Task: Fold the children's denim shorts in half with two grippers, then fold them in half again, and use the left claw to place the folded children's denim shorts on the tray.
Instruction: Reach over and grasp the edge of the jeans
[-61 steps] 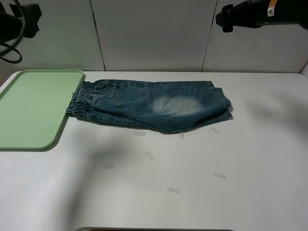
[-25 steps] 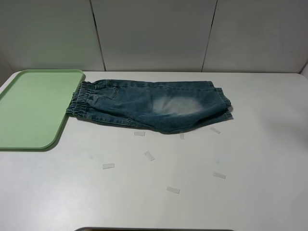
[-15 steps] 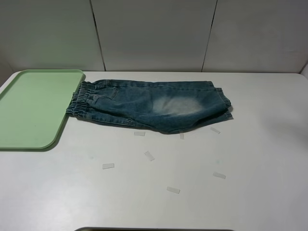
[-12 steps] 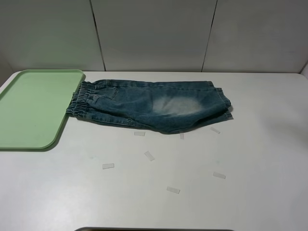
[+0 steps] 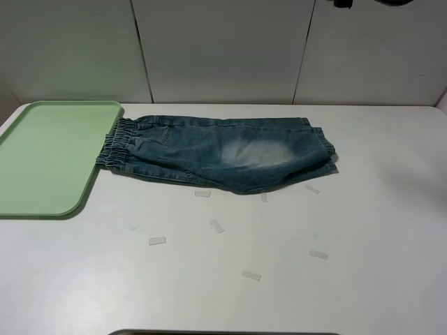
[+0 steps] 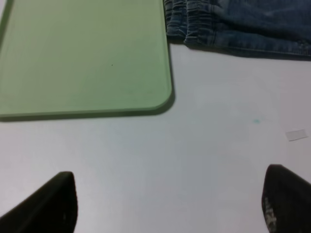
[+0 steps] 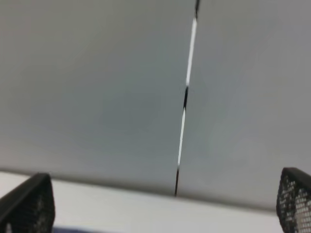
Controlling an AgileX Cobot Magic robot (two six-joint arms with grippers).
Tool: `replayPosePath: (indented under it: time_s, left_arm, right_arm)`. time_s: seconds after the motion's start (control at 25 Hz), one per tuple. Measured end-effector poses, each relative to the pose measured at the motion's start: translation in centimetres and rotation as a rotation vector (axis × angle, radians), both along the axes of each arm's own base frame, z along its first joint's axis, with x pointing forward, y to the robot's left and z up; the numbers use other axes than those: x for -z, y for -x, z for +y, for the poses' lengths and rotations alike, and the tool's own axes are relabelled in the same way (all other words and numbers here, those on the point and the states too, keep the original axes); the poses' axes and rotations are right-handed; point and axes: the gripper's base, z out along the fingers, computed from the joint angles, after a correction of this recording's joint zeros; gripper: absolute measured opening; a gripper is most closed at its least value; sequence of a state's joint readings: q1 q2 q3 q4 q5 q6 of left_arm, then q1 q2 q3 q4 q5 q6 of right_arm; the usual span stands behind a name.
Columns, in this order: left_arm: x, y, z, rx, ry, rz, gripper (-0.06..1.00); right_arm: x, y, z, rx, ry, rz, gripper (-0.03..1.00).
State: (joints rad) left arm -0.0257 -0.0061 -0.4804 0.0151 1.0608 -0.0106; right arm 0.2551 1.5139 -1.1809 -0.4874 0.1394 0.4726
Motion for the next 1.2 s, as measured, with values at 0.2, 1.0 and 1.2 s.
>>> replayPosePath:
  time_s: [0.2, 1.0, 1.2]
  left_arm:
    - [0.0, 0.0, 0.0, 0.001, -0.002, 0.000, 0.76]
    - [0.0, 0.0, 0.0, 0.002, -0.002, 0.000, 0.76]
    - [0.0, 0.0, 0.0, 0.002, -0.002, 0.000, 0.76]
  right_arm:
    - [2.8, -0.8, 0.1, 0.063, -0.063, 0.154, 0.69]
    - [8.8, -4.2, 0.7, 0.002, -0.126, 0.336, 0.69]
    - [11.7, -7.4, 0.3, -0.031, -0.133, 0.484, 0.69]
